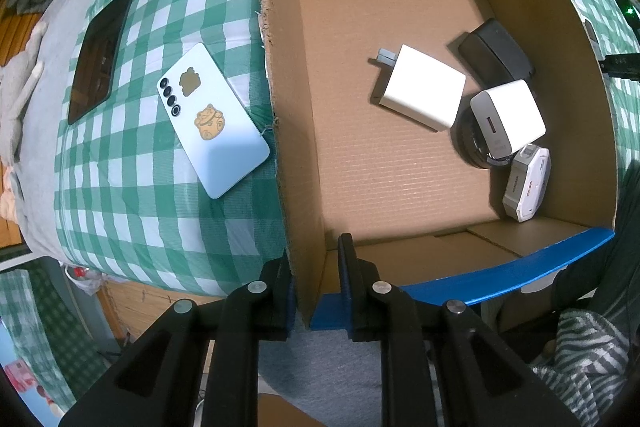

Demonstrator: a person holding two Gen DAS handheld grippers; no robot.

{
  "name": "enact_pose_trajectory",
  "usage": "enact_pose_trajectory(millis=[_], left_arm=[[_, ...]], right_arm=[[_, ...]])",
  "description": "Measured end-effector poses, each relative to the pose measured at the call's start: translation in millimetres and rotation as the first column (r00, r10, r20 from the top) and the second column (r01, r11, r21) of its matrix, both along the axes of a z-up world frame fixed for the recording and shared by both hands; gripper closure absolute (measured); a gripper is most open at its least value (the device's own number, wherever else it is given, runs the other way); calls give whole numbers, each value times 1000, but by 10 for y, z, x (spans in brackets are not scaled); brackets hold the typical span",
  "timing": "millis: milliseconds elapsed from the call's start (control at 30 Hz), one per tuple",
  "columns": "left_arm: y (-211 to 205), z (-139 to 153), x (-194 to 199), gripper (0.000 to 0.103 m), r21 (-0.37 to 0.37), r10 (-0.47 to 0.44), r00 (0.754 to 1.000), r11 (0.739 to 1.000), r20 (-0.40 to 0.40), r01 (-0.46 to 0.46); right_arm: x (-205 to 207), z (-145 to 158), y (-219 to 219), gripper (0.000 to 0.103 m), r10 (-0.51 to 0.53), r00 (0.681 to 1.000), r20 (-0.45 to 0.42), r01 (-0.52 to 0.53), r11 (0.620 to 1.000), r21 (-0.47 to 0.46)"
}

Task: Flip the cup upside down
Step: 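Lift the white remote with the right gripper toward the box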

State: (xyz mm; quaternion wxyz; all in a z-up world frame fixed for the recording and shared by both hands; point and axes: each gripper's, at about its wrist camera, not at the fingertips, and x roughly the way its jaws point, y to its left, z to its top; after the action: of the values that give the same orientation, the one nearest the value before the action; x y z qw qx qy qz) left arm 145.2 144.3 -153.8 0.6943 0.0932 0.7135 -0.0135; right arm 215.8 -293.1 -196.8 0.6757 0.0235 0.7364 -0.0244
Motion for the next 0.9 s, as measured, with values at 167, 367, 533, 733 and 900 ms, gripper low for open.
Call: enact_pose_trajectory(millis=[167,367,533,733,900], left_arm=[[-9,-6,-3,86,2,-1,1000,1000,0,1],[-11,-7,-3,86,2,0,1000,1000,-1,0],[-5,-1,-2,86,3,-1,1000,1000,0,1],[-13,-5,-6,86,4,-2,1000,1000,-1,2],[-9,-8,-9,86,3,-3,1000,1000,-1,3]], right_arm=[[-167,61,75,63,81,997,-13,-81,997,-10],[-341,207,249,63,173,985,14,-172,985,-28],[-450,433,293,63,196,980,48,-195,981,-25],[-478,717,361,63,246,966,78,-245,969,-19],[-556,950,381,63,326,941,92,-325,945,-22]])
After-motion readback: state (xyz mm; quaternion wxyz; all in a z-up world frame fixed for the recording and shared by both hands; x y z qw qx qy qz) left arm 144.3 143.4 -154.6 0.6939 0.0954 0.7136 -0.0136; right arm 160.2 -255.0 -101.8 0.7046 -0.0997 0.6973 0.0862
